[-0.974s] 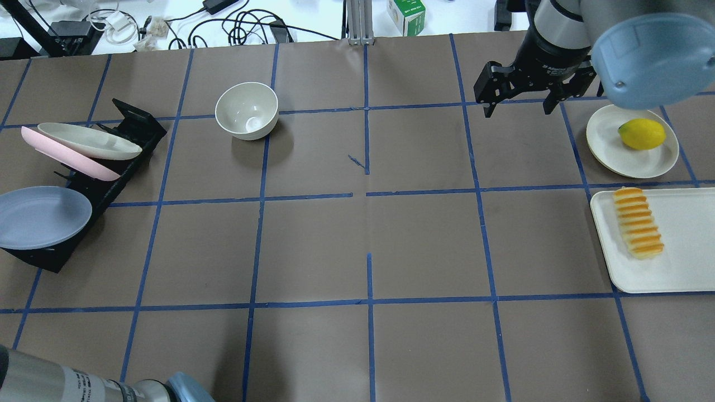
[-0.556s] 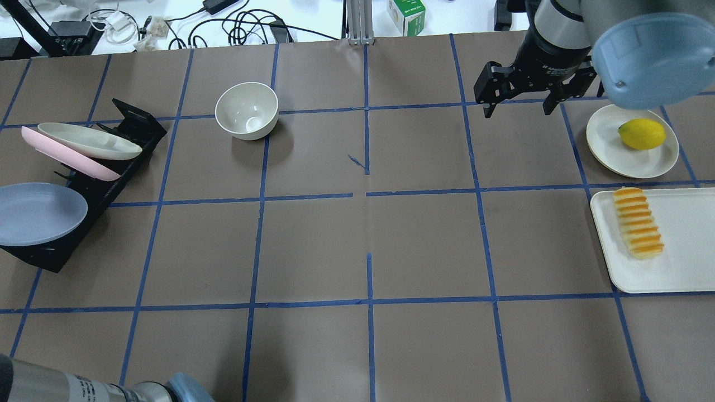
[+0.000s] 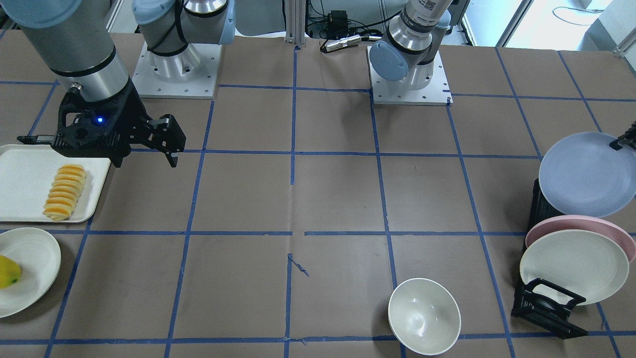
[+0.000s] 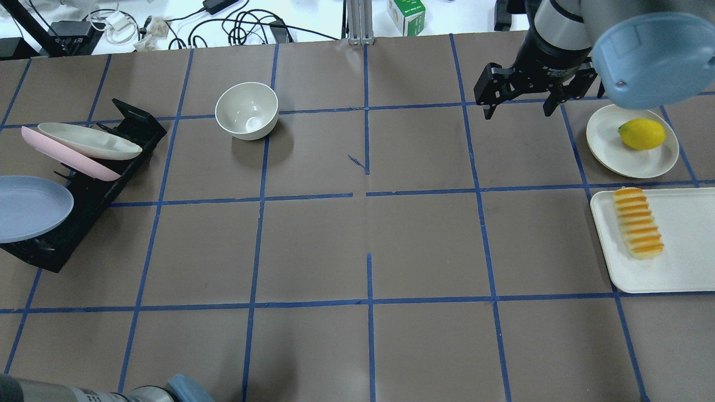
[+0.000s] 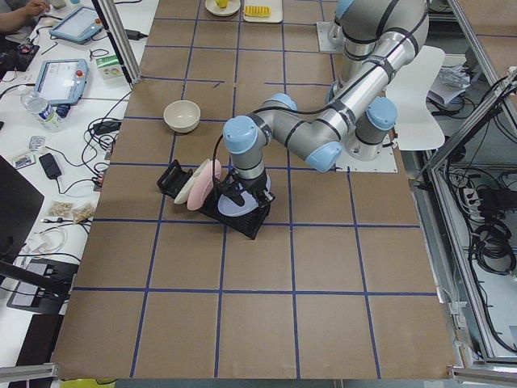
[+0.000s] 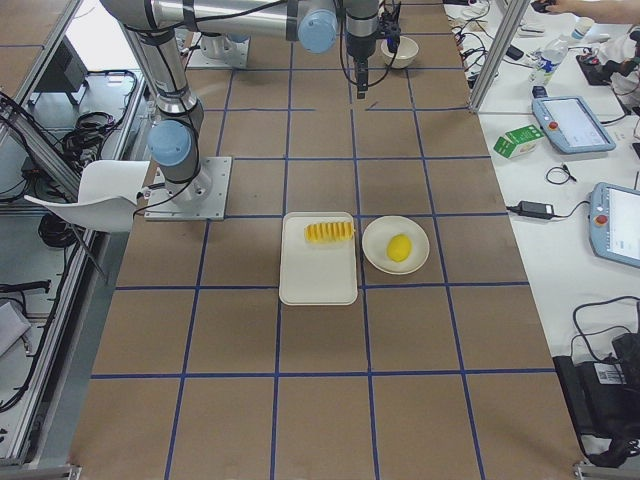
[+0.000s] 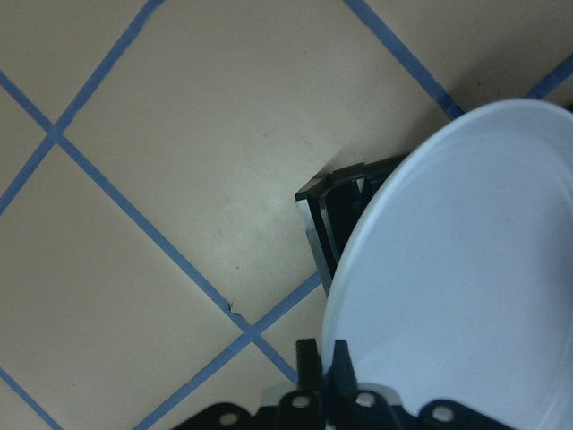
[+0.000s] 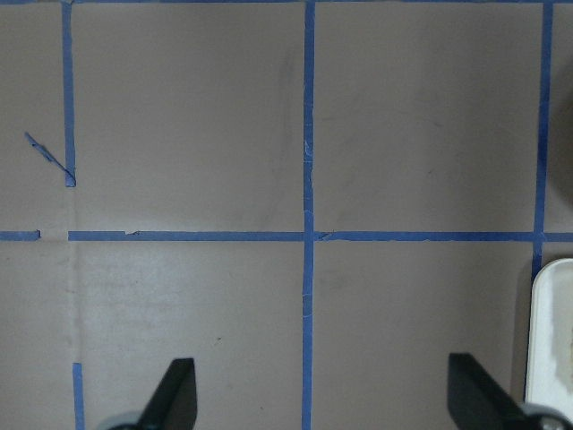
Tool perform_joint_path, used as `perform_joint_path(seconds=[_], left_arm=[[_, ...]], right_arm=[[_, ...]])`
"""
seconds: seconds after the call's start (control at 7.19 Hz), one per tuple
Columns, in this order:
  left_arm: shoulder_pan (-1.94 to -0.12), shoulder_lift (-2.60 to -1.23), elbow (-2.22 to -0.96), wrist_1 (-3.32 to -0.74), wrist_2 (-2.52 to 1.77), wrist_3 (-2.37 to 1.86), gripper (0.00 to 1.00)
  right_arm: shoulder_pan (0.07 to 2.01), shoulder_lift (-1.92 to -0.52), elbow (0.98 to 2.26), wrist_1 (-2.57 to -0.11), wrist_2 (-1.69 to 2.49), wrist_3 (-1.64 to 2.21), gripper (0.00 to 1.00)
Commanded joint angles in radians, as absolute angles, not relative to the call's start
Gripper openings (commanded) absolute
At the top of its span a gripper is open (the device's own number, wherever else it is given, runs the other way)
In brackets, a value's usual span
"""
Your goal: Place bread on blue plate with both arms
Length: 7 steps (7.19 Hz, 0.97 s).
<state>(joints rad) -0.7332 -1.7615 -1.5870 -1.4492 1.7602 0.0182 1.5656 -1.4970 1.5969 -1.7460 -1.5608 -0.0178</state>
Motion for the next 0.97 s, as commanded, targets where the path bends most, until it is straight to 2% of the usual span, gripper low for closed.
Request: perform_joint_path(seconds=[0.0,0.28,0.56,0.83], left_arm=[[-0.733,-1.712,-1.511,-1.584,1.782,0.009,0.0],[-0.755,-1.646,-1.508,-1.694,1.743,0.024,0.0],[-0.924,-1.602,-1.509,-1.738,1.66,0.009,0.0],[-1.088,-1.632,-1.529,-1.7,1.445,-0.041,0.0]], right_arm=[[1.565,-1.499,1.597,-1.744,-1.565,-0.02,1.0],[1.562,-1.496,1.597,-1.743,-1.562,-0.026,1.0],[1.533,-1.497,1.597,-1.738,-1.565,-0.032,1.0],[1.467,-1.497,1.597,-1.736,-1.534,-0.037,1.0]])
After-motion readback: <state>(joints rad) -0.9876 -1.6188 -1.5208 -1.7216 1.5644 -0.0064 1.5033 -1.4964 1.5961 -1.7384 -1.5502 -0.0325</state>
